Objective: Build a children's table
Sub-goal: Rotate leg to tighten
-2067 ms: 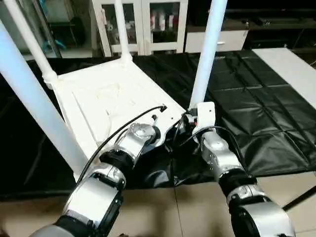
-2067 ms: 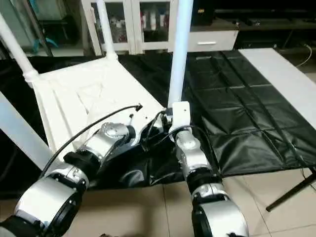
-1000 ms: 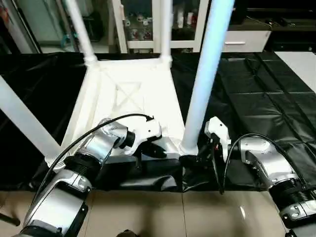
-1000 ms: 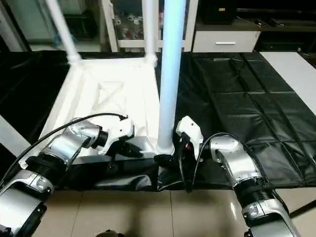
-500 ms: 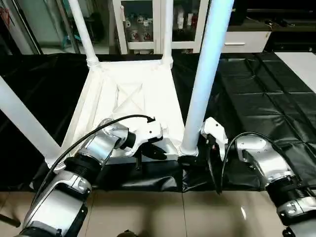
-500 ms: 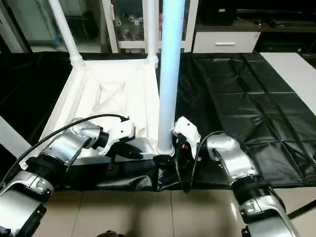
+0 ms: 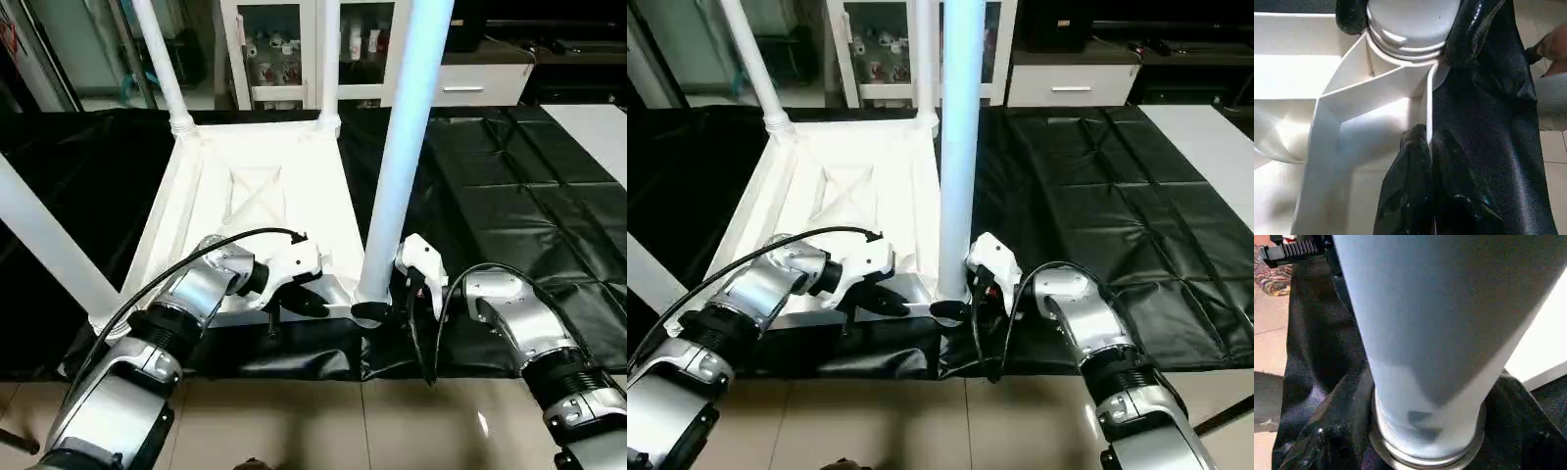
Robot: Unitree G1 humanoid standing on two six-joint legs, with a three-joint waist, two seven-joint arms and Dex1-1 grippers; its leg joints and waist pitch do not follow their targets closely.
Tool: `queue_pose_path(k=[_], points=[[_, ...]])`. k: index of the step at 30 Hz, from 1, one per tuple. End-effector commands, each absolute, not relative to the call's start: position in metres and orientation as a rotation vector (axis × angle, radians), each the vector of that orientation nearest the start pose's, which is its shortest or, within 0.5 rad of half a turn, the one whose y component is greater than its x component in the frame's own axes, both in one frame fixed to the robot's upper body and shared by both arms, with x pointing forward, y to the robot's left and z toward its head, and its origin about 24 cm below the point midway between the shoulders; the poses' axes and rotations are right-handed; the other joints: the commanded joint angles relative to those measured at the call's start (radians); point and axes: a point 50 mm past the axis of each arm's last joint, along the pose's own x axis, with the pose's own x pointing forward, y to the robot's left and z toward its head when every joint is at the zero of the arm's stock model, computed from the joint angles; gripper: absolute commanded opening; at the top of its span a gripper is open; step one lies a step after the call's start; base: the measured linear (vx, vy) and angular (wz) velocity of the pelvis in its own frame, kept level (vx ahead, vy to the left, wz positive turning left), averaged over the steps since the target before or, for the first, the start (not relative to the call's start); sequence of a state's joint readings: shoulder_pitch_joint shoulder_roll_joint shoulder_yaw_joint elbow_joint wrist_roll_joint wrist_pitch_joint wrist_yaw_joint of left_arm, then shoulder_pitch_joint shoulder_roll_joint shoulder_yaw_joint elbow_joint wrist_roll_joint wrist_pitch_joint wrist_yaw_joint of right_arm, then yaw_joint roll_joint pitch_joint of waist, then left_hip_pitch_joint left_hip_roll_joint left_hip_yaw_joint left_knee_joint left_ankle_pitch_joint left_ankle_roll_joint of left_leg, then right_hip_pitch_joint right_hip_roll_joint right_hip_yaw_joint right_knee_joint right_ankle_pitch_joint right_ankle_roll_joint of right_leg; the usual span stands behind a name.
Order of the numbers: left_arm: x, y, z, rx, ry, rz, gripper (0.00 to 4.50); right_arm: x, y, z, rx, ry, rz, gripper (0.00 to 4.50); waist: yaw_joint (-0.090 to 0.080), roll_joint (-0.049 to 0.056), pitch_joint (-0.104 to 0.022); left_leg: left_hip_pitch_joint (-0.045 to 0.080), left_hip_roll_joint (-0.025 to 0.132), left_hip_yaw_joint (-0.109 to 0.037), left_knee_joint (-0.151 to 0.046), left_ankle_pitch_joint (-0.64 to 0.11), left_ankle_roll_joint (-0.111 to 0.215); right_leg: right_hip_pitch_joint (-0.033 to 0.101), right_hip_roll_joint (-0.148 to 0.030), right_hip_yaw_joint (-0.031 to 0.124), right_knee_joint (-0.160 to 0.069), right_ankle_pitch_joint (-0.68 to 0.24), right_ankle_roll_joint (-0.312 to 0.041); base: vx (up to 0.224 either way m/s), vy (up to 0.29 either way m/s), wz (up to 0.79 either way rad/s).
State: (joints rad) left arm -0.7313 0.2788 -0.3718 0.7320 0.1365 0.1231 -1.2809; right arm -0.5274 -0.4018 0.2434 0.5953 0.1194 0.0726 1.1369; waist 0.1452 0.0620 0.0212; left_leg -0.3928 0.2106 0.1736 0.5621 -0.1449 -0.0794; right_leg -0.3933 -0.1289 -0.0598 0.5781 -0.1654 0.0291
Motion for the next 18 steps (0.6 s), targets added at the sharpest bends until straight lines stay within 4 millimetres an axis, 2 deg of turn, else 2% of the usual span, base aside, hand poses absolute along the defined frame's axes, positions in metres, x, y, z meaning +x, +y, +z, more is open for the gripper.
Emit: queue_pose_path(k=[1,3,5,6,7,8,9,10,11,12,13,14,15,16,17,18], points=[[0.310,0.097,0.025,0.536,0.720,-1.522,0.00,0.311,-0.155,0.040,-0.290,0.425,1.217,2.71,-0.008,-0.010,-0.054,0.026,0.011,0.008,-0.071,-0.374,0.023,0.033,-0.008,0.014,-0.055,-0.190,-0.241,0.000,0.000,0.00],[0.310,0.096,0.025,0.533,0.718,-1.520,0.00,0.317,-0.158,0.037,-0.274,0.425,1.133,2.70,-0.009,-0.009,-0.052,0.026,0.011,0.007,-0.073,-0.384,0.022,0.033,-0.008,0.014,-0.058,-0.212,-0.236,0.000,0.000,0.00],[0.311,0.095,0.025,0.532,0.707,-1.510,0.00,0.320,-0.158,0.036,-0.268,0.424,1.083,2.69,-0.014,-0.007,-0.045,0.026,0.009,0.006,-0.078,-0.432,0.011,0.030,-0.009,0.013,-0.064,-0.283,-0.223,0.000,0.000,0.00],[0.313,0.093,0.025,0.513,0.687,-1.483,0.00,0.325,-0.159,0.034,-0.241,0.420,0.998,2.69,-0.018,-0.008,-0.039,0.031,0.008,0.005,-0.081,-0.481,-0.002,0.025,-0.011,0.015,-0.071,-0.355,-0.206,0.000,0.000,0.00],[0.314,0.091,0.026,0.504,0.678,-1.472,0.00,0.326,-0.159,0.032,-0.221,0.419,0.961,2.69,-0.020,-0.008,-0.039,0.034,0.008,0.003,-0.083,-0.502,-0.009,0.024,-0.013,0.015,-0.075,-0.391,-0.198,0.000,0.000,0.00],[0.321,0.084,0.027,0.490,0.620,-1.376,0.00,0.331,-0.158,0.028,-0.159,0.401,0.834,2.69,-0.025,-0.009,-0.037,0.035,0.005,-0.002,-0.084,-0.530,-0.021,0.023,-0.014,0.015,-0.079,-0.446,-0.179,0.000,0.000,0.00],[0.326,0.080,0.027,0.476,0.593,-1.306,0.00,0.334,-0.156,0.026,-0.125,0.395,0.757,2.69,-0.031,-0.005,-0.034,0.041,0.003,-0.006,-0.087,-0.559,-0.035,0.018,-0.015,0.013,-0.087,-0.498,-0.161,0.000,0.000,0.00],[0.326,0.080,0.027,0.476,0.593,-1.306,0.00,0.334,-0.156,0.026,-0.125,0.395,0.757,2.68,-0.038,-0.009,-0.032,0.040,0.001,-0.006,-0.086,-0.571,-0.037,0.016,-0.012,0.013,-0.092,-0.520,-0.150,-0.058,-0.005,-0.03],[0.331,0.075,0.028,0.459,0.571,-1.238,0.00,0.336,-0.155,0.023,-0.098,0.388,0.681,2.68,-0.045,-0.012,-0.031,0.040,-0.002,-0.012,-0.088,-0.587,-0.038,0.018,-0.012,0.007,-0.097,-0.562,-0.129,-0.058,-0.005,-0.03],[0.332,0.074,0.028,0.452,0.567,-1.217,0.00,0.337,-0.155,0.023,-0.091,0.387,0.657,2.67,-0.052,-0.011,-0.030,0.040,-0.004,-0.014,-0.088,-0.599,-0.036,0.016,-0.012,0.004,-0.102,-0.599,-0.110,-0.054,0.006,-0.06],[0.340,0.066,0.029,0.429,0.540,-1.105,0.00,0.340,-0.151,0.018,-0.059,0.380,0.528,2.67,-0.055,-0.005,-0.030,0.041,-0.005,-0.015,-0.087,-0.607,-0.036,0.013,-0.011,0.003,-0.105,-0.611,-0.103,0.000,0.000,0.00],[0.344,0.061,0.032,0.432,0.516,-1.041,0.00,0.341,-0.149,0.015,-0.044,0.383,0.449,2.67,-0.065,0.000,-0.028,0.048,-0.007,-0.015,-0.085,-0.629,-0.042,0.004,-0.008,0.000,-0.113,-0.630,-0.095,0.000,0.000,0.00],[0.344,0.060,0.032,0.433,0.515,-1.040,0.00,0.341,-0.148,0.015,-0.044,0.384,0.447,2.67,-0.072,-0.006,-0.028,0.048,-0.009,-0.020,-0.084,-0.642,-0.041,0.010,-0.008,-0.011,-0.119,-0.652,-0.080,0.000,0.000,0.00],[0.347,0.058,0.034,0.437,0.497,-1.012,0.00,0.342,-0.147,0.013,-0.043,0.391,0.401,2.67,-0.074,-0.006,-0.029,0.045,-0.010,-0.021,-0.084,-0.639,-0.036,0.014,-0.008,-0.015,-0.120,-0.656,-0.073,0.000,0.000,0.00],[0.351,0.054,0.039,0.447,0.464,-0.971,0.00,0.343,-0.146,0.010,-0.039,0.399,0.320,2.67,-0.079,0.007,-0.030,0.038,-0.007,-0.025,-0.091,-0.636,-0.031,0.024,-0.010,-0.020,-0.119,-0.635,-0.067,0.000,0.000,0.00],[0.354,0.050,0.042,0.451,0.442,-0.947,0.00,0.345,-0.144,0.008,-0.026,0.403,0.245,2.67,-0.085,0.009,-0.031,0.040,-0.007,-0.027,-0.094,-0.649,-0.030,0.022,-0.006,-0.024,-0.122,-0.607,-0.072,0.000,0.000,0.00]])
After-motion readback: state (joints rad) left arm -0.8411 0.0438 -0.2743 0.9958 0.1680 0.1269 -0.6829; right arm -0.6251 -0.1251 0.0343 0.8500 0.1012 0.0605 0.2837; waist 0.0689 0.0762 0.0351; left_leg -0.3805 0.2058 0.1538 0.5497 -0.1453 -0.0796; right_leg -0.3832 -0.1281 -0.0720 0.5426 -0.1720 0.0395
